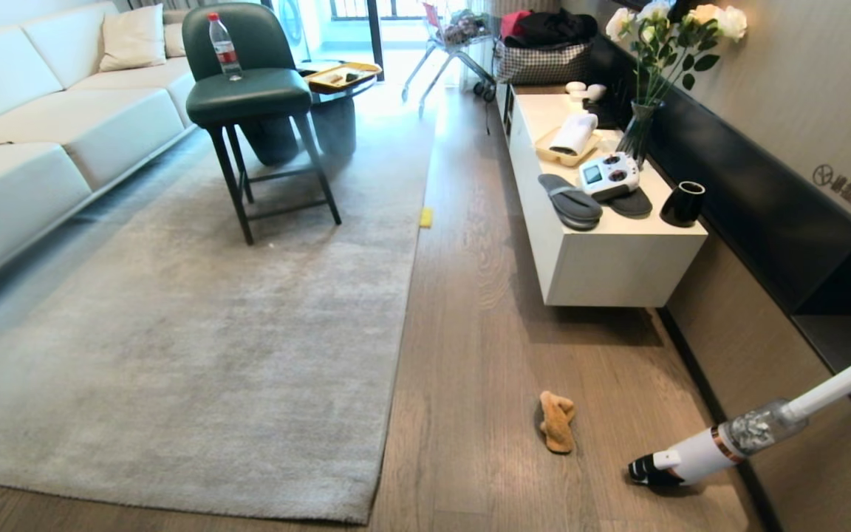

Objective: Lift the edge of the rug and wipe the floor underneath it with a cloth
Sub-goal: Lift up the carpet

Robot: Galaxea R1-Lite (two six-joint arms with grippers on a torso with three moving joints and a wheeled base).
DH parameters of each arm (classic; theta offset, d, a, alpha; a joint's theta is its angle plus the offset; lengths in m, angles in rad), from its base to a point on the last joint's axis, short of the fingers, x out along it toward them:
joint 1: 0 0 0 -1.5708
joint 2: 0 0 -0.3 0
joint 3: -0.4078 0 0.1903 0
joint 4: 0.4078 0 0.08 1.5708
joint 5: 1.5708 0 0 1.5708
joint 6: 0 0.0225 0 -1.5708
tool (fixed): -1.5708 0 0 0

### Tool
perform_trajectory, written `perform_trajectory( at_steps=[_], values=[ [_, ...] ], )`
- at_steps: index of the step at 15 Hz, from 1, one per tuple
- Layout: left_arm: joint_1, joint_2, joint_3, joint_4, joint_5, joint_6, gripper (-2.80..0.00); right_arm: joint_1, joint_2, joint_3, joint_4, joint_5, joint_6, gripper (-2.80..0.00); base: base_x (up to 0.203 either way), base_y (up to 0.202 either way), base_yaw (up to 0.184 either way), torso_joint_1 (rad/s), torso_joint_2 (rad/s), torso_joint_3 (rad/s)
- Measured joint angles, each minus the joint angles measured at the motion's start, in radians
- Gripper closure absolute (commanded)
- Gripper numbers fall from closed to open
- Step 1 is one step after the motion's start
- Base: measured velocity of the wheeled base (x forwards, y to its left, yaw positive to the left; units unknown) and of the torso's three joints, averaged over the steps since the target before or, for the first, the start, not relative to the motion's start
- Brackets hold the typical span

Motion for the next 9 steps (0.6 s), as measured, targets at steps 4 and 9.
perform_trajectory(
  at_steps=[4,9],
  values=[
    [0.000,0.000,0.000,0.001,0.000,0.000,0.00,0.000,0.000,0.000,0.001,0.000,0.000,0.00,0.000,0.000,0.000,0.016,0.33,0.398],
    [0.000,0.000,0.000,0.000,-0.001,0.000,0.00,0.000,0.000,0.000,0.000,0.000,0.000,0.00,0.000,0.000,0.000,0.000,0.00,0.000]
  ],
)
